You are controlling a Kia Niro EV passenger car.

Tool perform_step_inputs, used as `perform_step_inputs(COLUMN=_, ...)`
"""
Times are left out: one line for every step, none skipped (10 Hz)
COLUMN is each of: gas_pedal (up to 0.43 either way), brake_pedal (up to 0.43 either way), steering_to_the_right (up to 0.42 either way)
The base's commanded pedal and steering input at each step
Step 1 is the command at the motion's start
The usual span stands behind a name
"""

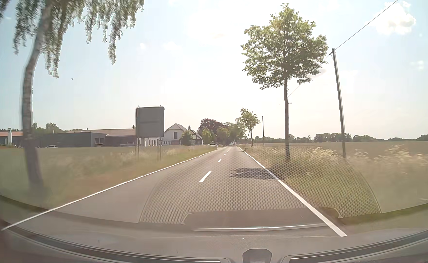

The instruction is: Follow the waypoints while adhering to traffic rules and regulations

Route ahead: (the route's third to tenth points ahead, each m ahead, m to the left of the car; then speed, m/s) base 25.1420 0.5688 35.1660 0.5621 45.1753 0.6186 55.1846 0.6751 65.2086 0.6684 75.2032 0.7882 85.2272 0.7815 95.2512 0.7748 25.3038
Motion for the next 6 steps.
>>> perform_step_inputs(gas_pedal=0.469, brake_pedal=0.006, steering_to_the_right=0.0)
perform_step_inputs(gas_pedal=0.469, brake_pedal=0.006, steering_to_the_right=0.0)
perform_step_inputs(gas_pedal=0.469, brake_pedal=0.006, steering_to_the_right=0.001)
perform_step_inputs(gas_pedal=0.469, brake_pedal=0.006, steering_to_the_right=0.0)
perform_step_inputs(gas_pedal=0.469, brake_pedal=0.006, steering_to_the_right=0.0)
perform_step_inputs(gas_pedal=0.469, brake_pedal=0.006, steering_to_the_right=0.001)
